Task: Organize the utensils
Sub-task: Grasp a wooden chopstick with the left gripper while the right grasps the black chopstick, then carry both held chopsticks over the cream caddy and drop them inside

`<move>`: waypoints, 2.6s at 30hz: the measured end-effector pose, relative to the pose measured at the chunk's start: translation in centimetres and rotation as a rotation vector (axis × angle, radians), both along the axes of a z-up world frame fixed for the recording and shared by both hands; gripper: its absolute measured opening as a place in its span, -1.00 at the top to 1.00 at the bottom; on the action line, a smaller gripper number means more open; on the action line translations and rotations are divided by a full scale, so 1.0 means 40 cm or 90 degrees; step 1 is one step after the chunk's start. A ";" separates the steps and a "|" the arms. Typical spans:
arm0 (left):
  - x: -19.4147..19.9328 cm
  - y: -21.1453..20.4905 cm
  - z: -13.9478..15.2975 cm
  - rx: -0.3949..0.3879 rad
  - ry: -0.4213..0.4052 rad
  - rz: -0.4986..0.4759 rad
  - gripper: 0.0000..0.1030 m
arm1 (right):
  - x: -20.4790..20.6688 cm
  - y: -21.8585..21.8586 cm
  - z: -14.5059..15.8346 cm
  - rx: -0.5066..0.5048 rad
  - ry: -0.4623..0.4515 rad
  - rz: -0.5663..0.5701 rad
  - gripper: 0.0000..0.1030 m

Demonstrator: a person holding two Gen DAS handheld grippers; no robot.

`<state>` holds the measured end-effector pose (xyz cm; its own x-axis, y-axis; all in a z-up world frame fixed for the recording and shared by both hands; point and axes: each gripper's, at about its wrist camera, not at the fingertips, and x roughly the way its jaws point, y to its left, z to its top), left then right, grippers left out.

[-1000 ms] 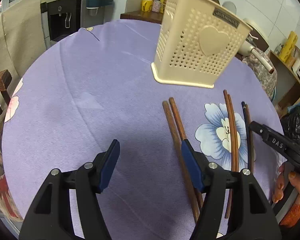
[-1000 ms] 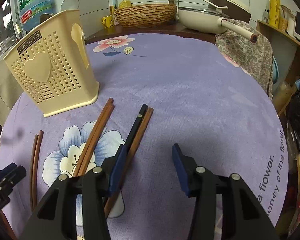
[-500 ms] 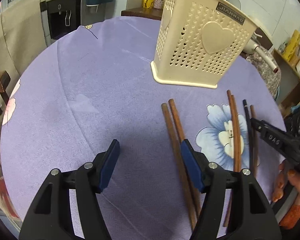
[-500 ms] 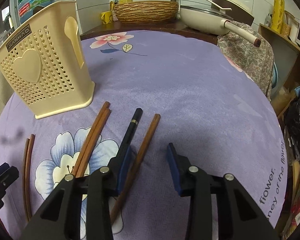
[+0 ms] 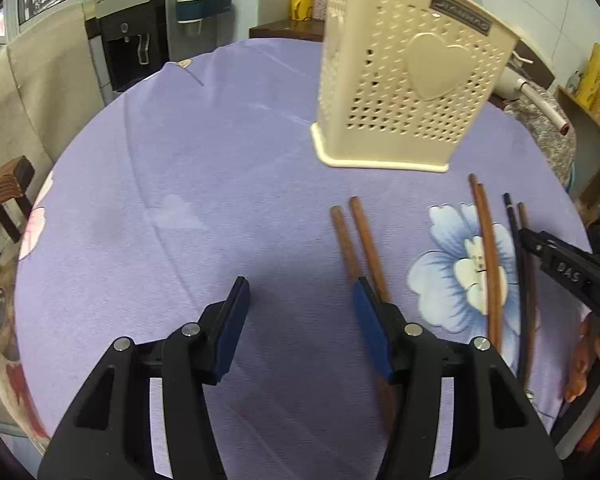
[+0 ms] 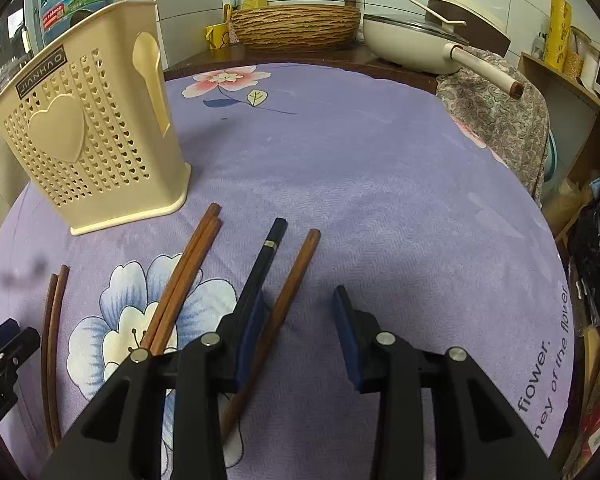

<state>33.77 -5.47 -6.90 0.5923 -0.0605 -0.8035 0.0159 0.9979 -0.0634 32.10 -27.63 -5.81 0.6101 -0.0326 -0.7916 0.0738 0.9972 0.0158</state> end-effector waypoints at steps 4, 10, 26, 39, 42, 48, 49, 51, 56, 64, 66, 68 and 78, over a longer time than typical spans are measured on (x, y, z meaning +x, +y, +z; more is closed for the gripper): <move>0.015 0.019 0.008 -0.057 0.012 0.012 -0.06 | 0.017 0.005 0.001 -0.002 0.008 0.003 0.31; 0.031 -0.017 0.004 -0.041 0.012 -0.012 -0.06 | 0.025 0.006 0.000 0.000 0.008 0.003 0.31; 0.041 -0.043 -0.004 0.033 0.009 -0.004 -0.03 | 0.043 0.004 0.002 -0.006 0.011 0.012 0.32; 0.069 -0.090 0.002 0.046 0.020 -0.010 0.82 | 0.082 0.026 0.002 0.020 0.003 -0.009 0.81; 0.074 -0.080 0.005 0.015 0.029 -0.013 0.83 | 0.089 0.003 0.005 0.065 0.010 -0.012 0.82; 0.073 -0.058 0.039 -0.055 0.003 -0.025 0.85 | 0.074 -0.028 0.038 0.168 -0.003 0.006 0.84; 0.068 -0.052 0.057 -0.067 -0.006 -0.027 0.85 | 0.066 -0.030 0.054 0.173 -0.011 0.012 0.84; 0.057 -0.039 0.101 -0.088 -0.029 -0.033 0.85 | 0.044 -0.025 0.095 0.177 -0.035 0.032 0.84; 0.012 -0.009 0.222 -0.112 -0.097 -0.049 0.86 | -0.015 -0.031 0.227 0.218 -0.095 0.094 0.86; -0.079 0.049 0.417 -0.112 -0.215 -0.066 0.86 | -0.152 -0.029 0.439 0.184 -0.205 0.179 0.86; -0.095 0.054 0.439 -0.107 -0.230 -0.068 0.86 | -0.168 -0.020 0.462 0.167 -0.216 0.191 0.86; -0.099 0.060 0.450 -0.103 -0.236 -0.067 0.86 | -0.175 -0.014 0.472 0.159 -0.220 0.199 0.86; -0.088 0.061 0.456 -0.087 -0.237 -0.065 0.86 | -0.156 0.020 0.488 0.144 -0.216 0.209 0.86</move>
<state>30.23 -3.02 11.36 0.8265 -0.2257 -0.5157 0.1614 0.9727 -0.1670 25.85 -26.82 13.71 0.7832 0.3522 -0.5124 -0.2891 0.9359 0.2015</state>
